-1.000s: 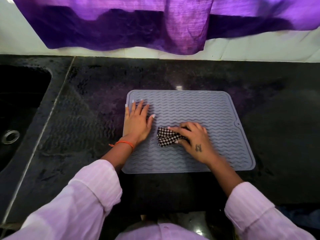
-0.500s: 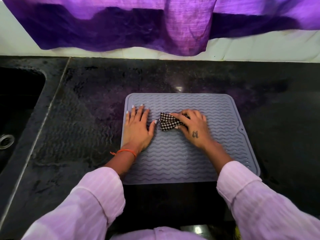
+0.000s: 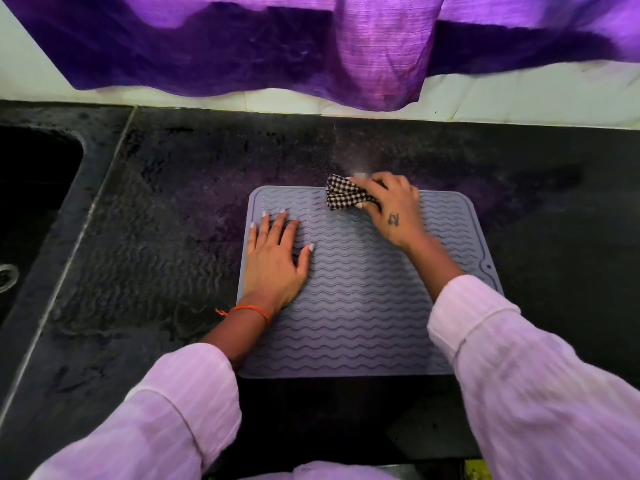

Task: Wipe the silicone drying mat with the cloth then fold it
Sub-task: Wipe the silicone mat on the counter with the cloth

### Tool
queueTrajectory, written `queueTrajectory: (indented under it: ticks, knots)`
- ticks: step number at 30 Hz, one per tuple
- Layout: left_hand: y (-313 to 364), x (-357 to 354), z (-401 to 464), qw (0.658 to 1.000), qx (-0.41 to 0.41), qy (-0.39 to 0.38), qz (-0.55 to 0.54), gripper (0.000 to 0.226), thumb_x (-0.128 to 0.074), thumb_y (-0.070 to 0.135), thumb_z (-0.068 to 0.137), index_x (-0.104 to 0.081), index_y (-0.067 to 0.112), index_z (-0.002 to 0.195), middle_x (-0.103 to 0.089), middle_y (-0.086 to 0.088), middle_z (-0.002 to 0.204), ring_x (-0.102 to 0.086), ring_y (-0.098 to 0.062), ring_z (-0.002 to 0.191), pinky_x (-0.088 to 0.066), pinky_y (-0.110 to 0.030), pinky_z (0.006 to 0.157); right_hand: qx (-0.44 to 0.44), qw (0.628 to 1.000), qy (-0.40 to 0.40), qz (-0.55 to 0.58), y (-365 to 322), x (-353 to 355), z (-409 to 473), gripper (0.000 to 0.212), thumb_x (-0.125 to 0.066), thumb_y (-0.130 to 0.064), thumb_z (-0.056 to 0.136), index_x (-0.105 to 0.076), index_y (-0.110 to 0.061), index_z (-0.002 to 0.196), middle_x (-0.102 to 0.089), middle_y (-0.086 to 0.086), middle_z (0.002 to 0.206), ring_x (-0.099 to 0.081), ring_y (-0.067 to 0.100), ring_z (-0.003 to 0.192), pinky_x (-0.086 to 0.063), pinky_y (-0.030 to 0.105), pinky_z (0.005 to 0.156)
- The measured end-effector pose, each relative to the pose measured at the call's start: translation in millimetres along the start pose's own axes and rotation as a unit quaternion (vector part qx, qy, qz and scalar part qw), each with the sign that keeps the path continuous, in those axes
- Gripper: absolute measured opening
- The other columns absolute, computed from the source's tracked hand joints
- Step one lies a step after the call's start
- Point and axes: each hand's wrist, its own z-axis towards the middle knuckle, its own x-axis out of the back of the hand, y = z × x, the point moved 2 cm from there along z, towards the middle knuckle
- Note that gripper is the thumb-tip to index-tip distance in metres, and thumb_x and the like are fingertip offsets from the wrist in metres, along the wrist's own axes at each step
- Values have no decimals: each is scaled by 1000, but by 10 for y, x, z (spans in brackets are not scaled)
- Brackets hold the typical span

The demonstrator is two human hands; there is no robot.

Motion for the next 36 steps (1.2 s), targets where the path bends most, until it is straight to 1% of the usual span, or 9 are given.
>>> queueTrajectory:
  ticks: [4, 6, 9, 14, 19, 22, 26, 31, 36]
  knots:
    - [-1, -6, -2, 1000, 1, 1, -3, 66, -22, 55, 91, -36, 18, 143, -27, -4, 154, -11, -24, 145, -3, -43, 119, 6, 997, -70, -14, -25, -132, 148, 45, -53, -25, 92, -45, -38, 134, -48, 1, 131, -37, 26, 121, -29, 42, 100]
    - [-6, -5, -2, 1000, 0, 3, -5, 65, -23, 55, 91, -38, 18, 142, -28, -4, 154, -12, -24, 145, -4, -42, 119, 3, 998, -55, 13, 31, -69, 211, 43, -53, -23, 92, -48, -36, 133, -49, 3, 128, -40, 27, 117, -31, 41, 98]
    - [-8, -4, 1, 1000, 0, 5, -9, 64, -25, 55, 91, -38, 18, 142, -28, -3, 154, -12, -24, 145, -4, -42, 119, -46, 999, -6, -9, 192, -41, 221, 43, -51, -23, 93, -48, -35, 134, -48, 5, 130, -40, 29, 118, -31, 42, 97]
    - [-6, -10, 5, 1000, 0, 9, -11, 64, -27, 54, 91, -40, 17, 141, -30, -4, 153, -14, -24, 145, -4, -42, 119, -51, 996, -65, -10, 264, -16, 251, 43, -50, -23, 94, -46, -36, 135, -46, 6, 132, -38, 29, 120, -30, 42, 99]
    - [-8, -16, 5, 1000, -1, 10, -12, 64, -27, 54, 91, -41, 17, 141, -31, -5, 152, -16, -26, 144, -5, -42, 119, -97, 995, 19, -29, 365, 26, -36, 42, -51, -21, 93, -48, -35, 133, -50, 5, 127, -42, 30, 114, -33, 42, 95]
    - [-7, -12, -3, 1000, -2, 13, -9, 61, -30, 53, 92, -41, 17, 140, -32, -5, 152, -17, -26, 144, -7, -43, 118, -82, 995, 45, -24, 366, -56, -251, 45, -52, -17, 90, -50, -34, 132, -53, 4, 123, -43, 28, 113, -32, 43, 96]
    - [-2, -5, -1, 1000, -2, 14, -13, 61, -32, 52, 92, -41, 17, 140, -32, -5, 152, -16, -26, 144, -6, -43, 118, -82, 992, 89, 28, 246, 42, -429, 45, -55, -14, 88, -54, -33, 130, -56, 3, 117, -45, 27, 107, -32, 39, 90]
    - [-4, -4, 7, 1000, 2, 8, -13, 62, -31, 53, 91, -40, 18, 141, -31, -4, 153, -15, -26, 144, -4, -41, 119, -42, 998, 48, 4, 188, -34, -784, 46, -59, -17, 87, -54, -35, 128, -57, 4, 117, -48, 30, 107, -35, 42, 88]
    - [-1, -10, 0, 1000, 0, 7, -8, 63, -29, 54, 91, -40, 18, 141, -31, -5, 153, -16, -26, 144, -3, -40, 118, -39, 996, 70, 41, 204, 96, -1033, 44, -55, -21, 85, -55, -32, 127, -59, 4, 112, -50, 29, 100, -41, 44, 83]
